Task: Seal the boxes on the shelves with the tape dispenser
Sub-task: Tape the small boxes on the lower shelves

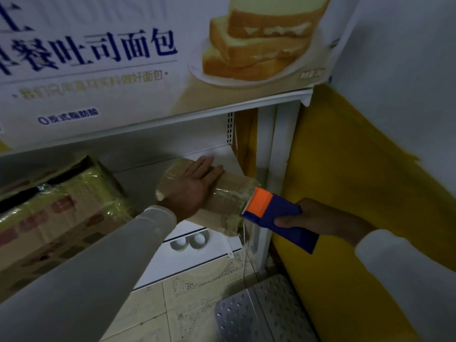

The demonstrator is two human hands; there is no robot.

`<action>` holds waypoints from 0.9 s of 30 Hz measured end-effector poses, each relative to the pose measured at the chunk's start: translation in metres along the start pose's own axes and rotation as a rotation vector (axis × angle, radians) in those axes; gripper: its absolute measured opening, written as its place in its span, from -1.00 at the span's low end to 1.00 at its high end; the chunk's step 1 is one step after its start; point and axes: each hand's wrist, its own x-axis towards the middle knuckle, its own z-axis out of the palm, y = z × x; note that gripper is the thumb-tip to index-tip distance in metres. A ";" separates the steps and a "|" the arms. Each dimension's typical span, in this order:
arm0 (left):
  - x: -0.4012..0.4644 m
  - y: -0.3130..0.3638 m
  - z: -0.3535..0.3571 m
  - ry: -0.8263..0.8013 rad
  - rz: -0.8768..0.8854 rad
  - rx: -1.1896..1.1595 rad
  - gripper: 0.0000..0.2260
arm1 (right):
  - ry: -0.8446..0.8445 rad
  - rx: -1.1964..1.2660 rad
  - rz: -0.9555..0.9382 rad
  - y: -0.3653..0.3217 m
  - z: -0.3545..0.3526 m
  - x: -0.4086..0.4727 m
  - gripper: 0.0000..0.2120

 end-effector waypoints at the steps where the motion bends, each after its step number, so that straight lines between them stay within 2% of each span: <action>1: 0.003 0.008 -0.002 0.013 0.044 -0.074 -0.44 | 0.006 0.010 0.000 -0.003 0.004 0.004 -0.71; 3: 0.011 0.026 -0.002 -0.029 0.120 -0.215 -0.52 | 0.019 0.020 0.002 -0.010 0.013 0.011 -0.66; 5: 0.015 0.033 0.002 -0.076 0.128 -0.259 -0.53 | 0.026 0.020 -0.007 -0.015 0.019 0.017 -0.58; 9: 0.014 0.025 0.008 -0.056 0.117 -0.265 -0.56 | -0.005 0.040 0.010 -0.016 0.011 0.005 -0.75; 18: 0.014 0.025 0.005 -0.050 0.125 -0.299 -0.56 | 0.040 -0.024 0.052 -0.017 0.010 -0.009 -0.73; 21: 0.013 0.025 0.007 -0.058 0.149 -0.269 -0.56 | 0.170 -0.213 0.078 -0.024 0.023 0.008 -0.60; 25: 0.013 0.024 0.007 -0.039 0.133 -0.286 -0.56 | 0.341 -0.792 0.153 -0.013 0.041 0.013 -0.59; 27: 0.014 0.027 0.009 -0.034 0.112 -0.294 -0.52 | 0.357 -0.769 0.239 0.013 0.048 0.001 -0.56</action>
